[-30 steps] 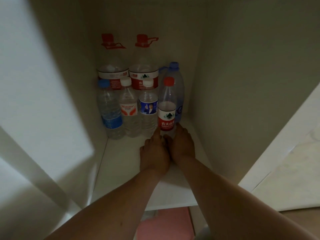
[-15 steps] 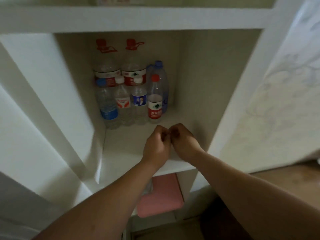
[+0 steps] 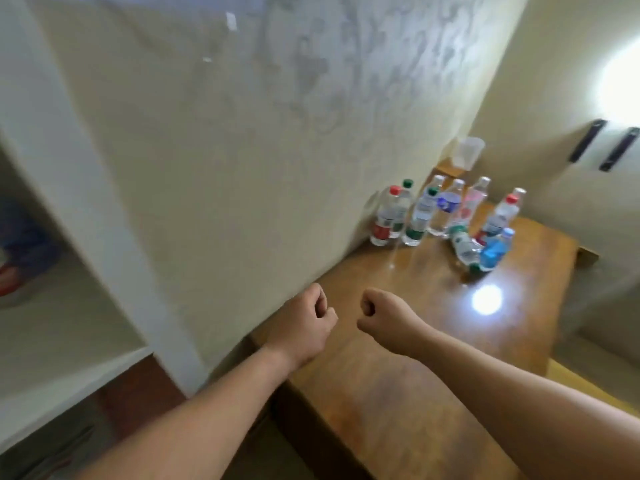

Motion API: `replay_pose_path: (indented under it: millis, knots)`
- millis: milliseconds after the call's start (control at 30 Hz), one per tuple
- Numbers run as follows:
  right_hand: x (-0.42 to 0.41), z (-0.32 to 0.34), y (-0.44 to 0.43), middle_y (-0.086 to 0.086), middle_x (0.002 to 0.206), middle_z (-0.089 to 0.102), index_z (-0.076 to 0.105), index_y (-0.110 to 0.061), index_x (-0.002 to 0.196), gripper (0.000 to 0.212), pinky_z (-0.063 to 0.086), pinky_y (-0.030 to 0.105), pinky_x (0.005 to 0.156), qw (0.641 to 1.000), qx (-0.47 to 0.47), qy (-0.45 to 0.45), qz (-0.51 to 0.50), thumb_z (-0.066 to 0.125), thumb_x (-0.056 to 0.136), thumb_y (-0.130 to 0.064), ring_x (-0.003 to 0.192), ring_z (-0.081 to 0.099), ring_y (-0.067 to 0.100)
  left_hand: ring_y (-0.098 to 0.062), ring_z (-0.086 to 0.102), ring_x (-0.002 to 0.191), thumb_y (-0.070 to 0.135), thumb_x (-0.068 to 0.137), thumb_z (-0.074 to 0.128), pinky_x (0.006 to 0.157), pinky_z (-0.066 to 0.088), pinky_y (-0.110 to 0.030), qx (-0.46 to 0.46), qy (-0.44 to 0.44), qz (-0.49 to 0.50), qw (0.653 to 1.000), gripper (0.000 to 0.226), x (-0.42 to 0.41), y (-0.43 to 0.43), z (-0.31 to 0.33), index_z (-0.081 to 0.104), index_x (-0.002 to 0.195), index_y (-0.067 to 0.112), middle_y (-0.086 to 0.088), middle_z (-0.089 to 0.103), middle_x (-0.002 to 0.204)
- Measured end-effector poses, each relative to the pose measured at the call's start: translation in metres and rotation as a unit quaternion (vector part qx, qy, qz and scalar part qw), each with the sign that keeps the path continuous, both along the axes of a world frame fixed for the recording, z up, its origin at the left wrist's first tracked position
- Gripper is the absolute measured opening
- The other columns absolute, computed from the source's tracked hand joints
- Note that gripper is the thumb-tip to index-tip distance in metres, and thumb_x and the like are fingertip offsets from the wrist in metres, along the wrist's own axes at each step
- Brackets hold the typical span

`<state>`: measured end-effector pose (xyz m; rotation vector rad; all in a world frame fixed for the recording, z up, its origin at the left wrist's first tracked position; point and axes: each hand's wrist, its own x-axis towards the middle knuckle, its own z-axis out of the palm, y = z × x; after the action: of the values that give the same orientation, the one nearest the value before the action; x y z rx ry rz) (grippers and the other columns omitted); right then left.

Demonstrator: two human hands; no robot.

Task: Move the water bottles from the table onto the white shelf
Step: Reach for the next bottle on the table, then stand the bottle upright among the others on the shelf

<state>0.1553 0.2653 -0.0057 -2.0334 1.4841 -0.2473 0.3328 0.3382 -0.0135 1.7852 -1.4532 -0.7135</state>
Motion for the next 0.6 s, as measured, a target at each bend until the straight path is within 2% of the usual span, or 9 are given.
replay_pose_path:
  millis: [167, 300, 367, 433, 533, 600]
  knots:
    - [-0.111, -0.035, -0.075, -0.001, 0.077, 0.06, 0.053, -0.016, 0.079, 0.021, 0.048, 0.035, 0.063, 0.996, 0.017, 0.004, -0.092, 0.073, 0.085, -0.017, 0.068, 0.052, 0.018, -0.019, 0.046, 0.063, 0.019, 0.092, 0.068, 0.057, 0.036, -0.034, 0.029, -0.013, -0.053, 0.998, 0.027, -0.093, -0.092, -0.02, 0.047, 0.076, 0.016, 0.003, 0.052, 0.067]
    - [-0.198, -0.066, -0.142, -0.004, 0.087, 0.066, 0.059, -0.021, 0.09, 0.014, 0.055, 0.036, 0.071, 0.988, 0.023, 0.019, -0.149, 0.072, 0.091, -0.025, 0.078, 0.062, 0.016, -0.019, 0.042, 0.064, 0.015, 0.091, 0.066, 0.054, 0.032, -0.029, 0.072, -0.011, -0.086, 0.994, 0.024, -0.173, -0.162, -0.045, 0.045, 0.078, 0.015, -0.001, 0.053, 0.071]
    - [-0.236, -0.079, -0.188, -0.003, 0.097, 0.066, 0.06, -0.02, 0.099, 0.013, 0.055, 0.035, 0.073, 0.985, 0.019, 0.035, -0.165, 0.071, 0.094, -0.026, 0.084, 0.062, 0.017, -0.023, 0.047, 0.066, 0.015, 0.09, 0.065, 0.058, 0.036, -0.034, 0.087, -0.013, -0.093, 0.992, 0.021, -0.206, -0.203, -0.057, 0.046, 0.08, 0.017, 0.0, 0.056, 0.072]
    - [-0.264, -0.092, -0.236, 0.003, 0.112, 0.065, 0.061, -0.018, 0.116, 0.024, 0.053, 0.035, 0.079, 0.981, 0.015, 0.038, -0.191, 0.068, 0.094, -0.026, 0.094, 0.063, 0.022, -0.025, 0.057, 0.074, 0.014, 0.09, 0.064, 0.064, 0.045, -0.036, 0.094, -0.008, -0.097, 0.991, 0.014, -0.233, -0.241, -0.068, 0.052, 0.09, 0.02, 0.001, 0.062, 0.081]
    - [-0.286, -0.11, -0.298, 0.011, 0.128, 0.061, 0.056, -0.016, 0.125, 0.033, 0.05, 0.036, 0.085, 0.973, 0.01, 0.022, -0.23, 0.064, 0.096, -0.029, 0.109, 0.063, 0.032, -0.021, 0.061, 0.095, 0.013, 0.09, 0.064, 0.087, 0.055, -0.037, 0.101, 0.006, -0.107, 0.989, 0.025, -0.26, -0.291, -0.082, 0.056, 0.113, 0.022, 0.001, 0.061, 0.107]
    - [-0.29, -0.123, -0.328, 0.015, 0.136, 0.058, 0.051, -0.017, 0.137, 0.04, 0.048, 0.038, 0.088, 0.97, 0.009, 0.019, -0.243, 0.06, 0.102, -0.035, 0.119, 0.062, 0.037, -0.02, 0.06, 0.101, 0.013, 0.091, 0.064, 0.093, 0.054, -0.036, 0.101, 0.0, -0.108, 0.989, 0.03, -0.271, -0.321, -0.091, 0.057, 0.12, 0.02, 0.0, 0.06, 0.112]
